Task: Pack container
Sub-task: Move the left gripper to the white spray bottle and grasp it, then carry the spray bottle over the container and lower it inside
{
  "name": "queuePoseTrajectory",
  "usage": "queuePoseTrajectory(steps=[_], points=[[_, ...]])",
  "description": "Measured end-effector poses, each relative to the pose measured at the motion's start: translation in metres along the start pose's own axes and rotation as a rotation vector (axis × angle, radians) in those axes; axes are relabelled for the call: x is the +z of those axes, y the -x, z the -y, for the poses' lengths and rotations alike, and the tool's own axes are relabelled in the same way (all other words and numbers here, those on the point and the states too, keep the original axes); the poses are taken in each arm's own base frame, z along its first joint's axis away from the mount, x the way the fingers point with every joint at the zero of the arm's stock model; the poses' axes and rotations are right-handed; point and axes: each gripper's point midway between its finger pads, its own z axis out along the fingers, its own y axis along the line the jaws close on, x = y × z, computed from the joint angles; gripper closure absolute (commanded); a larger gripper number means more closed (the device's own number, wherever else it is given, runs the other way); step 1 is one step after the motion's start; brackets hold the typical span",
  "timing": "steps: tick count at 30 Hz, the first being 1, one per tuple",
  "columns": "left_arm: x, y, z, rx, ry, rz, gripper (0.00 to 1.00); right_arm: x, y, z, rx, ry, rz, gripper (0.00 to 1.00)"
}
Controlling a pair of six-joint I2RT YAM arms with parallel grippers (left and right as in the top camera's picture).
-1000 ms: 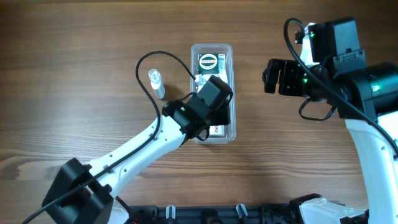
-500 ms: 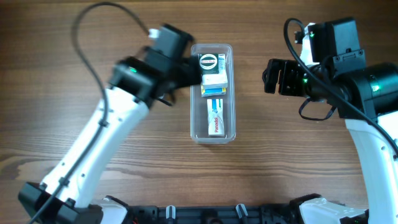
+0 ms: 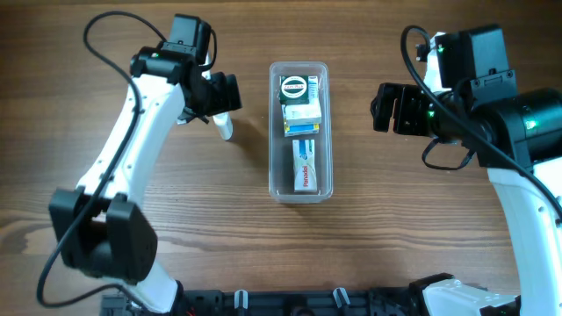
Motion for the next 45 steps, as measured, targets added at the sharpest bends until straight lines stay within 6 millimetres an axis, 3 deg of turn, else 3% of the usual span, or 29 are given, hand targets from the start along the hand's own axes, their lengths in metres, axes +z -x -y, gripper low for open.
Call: queuePoseTrajectory(steps=[3, 17, 22, 29, 33, 40, 45], points=[[0.019, -0.004, -0.003, 0.028, 0.017, -0.049, 0.15, 0.000, 0.000, 0.000, 0.000, 0.000, 0.000, 0.00], [0.064, -0.007, -0.008, 0.105, 0.039, -0.125, 0.18, 0.000, 0.000, 0.000, 0.000, 0.000, 0.000, 0.00], [0.064, -0.004, -0.007, 0.112, 0.038, -0.110, 0.26, 0.000, 0.000, 0.000, 0.000, 0.000, 0.000, 0.00], [0.064, -0.003, -0.007, 0.124, 0.038, -0.108, 0.60, 0.000, 0.000, 0.000, 0.000, 0.000, 0.000, 0.00], [0.064, -0.003, -0.009, 0.126, 0.044, -0.107, 0.71, 0.000, 0.000, 0.000, 0.000, 0.000, 0.000, 0.00], [0.064, -0.003, -0.010, 0.126, 0.053, -0.109, 0.68, 0.000, 0.000, 0.000, 0.000, 0.000, 0.000, 0.00], [0.054, -0.017, -0.008, 0.118, 0.036, -0.179, 0.68, 0.000, 0.000, 0.000, 0.000, 0.000, 0.000, 0.00]])
